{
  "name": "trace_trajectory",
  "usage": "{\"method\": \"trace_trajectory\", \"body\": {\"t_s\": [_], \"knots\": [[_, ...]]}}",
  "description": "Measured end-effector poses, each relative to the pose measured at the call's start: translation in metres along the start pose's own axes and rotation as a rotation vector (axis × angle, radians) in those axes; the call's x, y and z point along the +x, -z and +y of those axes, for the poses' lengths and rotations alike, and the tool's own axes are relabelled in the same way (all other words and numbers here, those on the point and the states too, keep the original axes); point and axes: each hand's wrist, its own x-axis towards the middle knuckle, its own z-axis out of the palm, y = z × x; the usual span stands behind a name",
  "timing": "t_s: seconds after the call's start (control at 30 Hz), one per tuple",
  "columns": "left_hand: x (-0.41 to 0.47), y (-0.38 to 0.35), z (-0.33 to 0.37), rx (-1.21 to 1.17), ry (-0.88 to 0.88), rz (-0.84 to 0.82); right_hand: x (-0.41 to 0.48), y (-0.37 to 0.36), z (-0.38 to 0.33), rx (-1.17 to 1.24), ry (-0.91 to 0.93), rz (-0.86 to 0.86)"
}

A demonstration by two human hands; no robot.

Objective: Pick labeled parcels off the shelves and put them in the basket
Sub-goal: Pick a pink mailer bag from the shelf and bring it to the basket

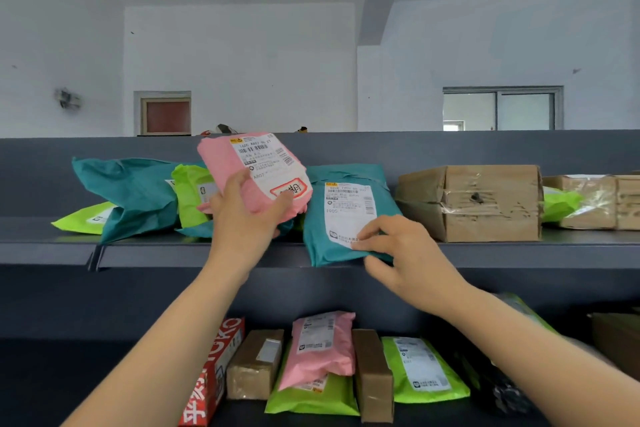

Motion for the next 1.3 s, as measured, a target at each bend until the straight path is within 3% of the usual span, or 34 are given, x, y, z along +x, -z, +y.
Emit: {"method": "trace_trajectory", "body": {"t_s": [0.13,0.33,0.4,0.5,0.6,0.73,0.9,1.03,1.3], "knots": [[-0.021,-0.014,0.007,0.184,-0.034,-0.034,0.007,0.011,-0.007,0.331,-0.235,-0.013],[-0.031,-0.025,0.009,0.289,-0.024,-0.109,0.028,0.012,-0.004,0.237,-0.436,0.057],[-0.031,-0.024,0.006,0.311,-0.059,-0.097,0.034,0.013,-0.002,0.264,-0.545,0.004],[-0.034,-0.022,0.004,0.315,-0.081,-0.097,0.046,0.009,0.005,0.364,-0.736,-0.105],[-0.036,-0.018,0.002,0.295,-0.062,-0.097,0.056,0.005,0.013,0.553,-0.847,-0.070],[-0.037,-0.013,0.004,0.264,-0.075,-0.056,0.061,0.009,0.012,0.517,-0.817,0.114],[-0.018,0.012,0.014,0.145,-0.136,0.112,0.072,0.037,-0.002,0.435,-0.556,0.424],[-0.007,0.027,0.013,0.178,-0.145,0.135,0.096,0.061,-0.005,0.463,-0.498,0.585],[-0.009,0.039,0.011,0.188,-0.140,0.139,0.121,0.048,0.020,0.182,-0.494,0.425]]}}
